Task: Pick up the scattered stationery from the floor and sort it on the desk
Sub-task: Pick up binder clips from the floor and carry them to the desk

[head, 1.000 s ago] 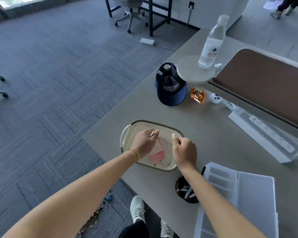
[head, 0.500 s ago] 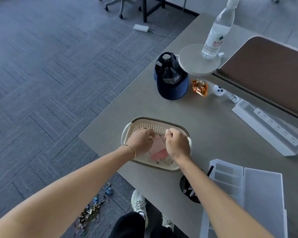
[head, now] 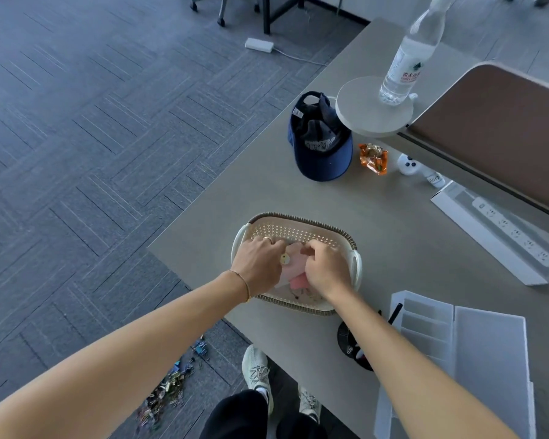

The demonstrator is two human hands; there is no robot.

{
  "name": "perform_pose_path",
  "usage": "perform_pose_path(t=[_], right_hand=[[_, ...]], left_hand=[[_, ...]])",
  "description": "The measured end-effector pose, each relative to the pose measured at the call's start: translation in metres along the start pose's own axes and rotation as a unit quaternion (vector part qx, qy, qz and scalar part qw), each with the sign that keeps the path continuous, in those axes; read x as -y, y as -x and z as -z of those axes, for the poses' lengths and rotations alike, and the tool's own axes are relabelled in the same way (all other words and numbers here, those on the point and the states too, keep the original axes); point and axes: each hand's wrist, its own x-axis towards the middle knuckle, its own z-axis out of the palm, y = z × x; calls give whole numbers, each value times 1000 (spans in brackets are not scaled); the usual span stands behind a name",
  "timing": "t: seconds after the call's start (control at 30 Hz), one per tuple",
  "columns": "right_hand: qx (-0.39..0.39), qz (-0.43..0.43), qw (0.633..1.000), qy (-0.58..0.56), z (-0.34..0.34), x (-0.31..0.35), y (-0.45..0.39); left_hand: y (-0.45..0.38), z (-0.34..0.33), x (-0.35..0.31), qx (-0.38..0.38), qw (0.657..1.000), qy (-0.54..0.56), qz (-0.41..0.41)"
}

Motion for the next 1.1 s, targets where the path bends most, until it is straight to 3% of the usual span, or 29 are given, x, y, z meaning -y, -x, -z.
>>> perform_pose_path(t=[0.27,0.43,0.63,0.83,1.1], right_hand=[[-109,155,964,184,9,3,29],[-126,234,941,209,6,26,39],[-99,360,906,202,-16,76,52],[-7,493,853,172,-81,130,97],[90,564,799,186,-180,161,180]], left_hand=[[7,6,-1,-100,992,-74,-32],[38,21,1,-172,983,-47,33],[111,36,21,-196,958,-28,205],[226,17,45,-166,900,-6,403],[356,-26,71,-140,830,44,538]])
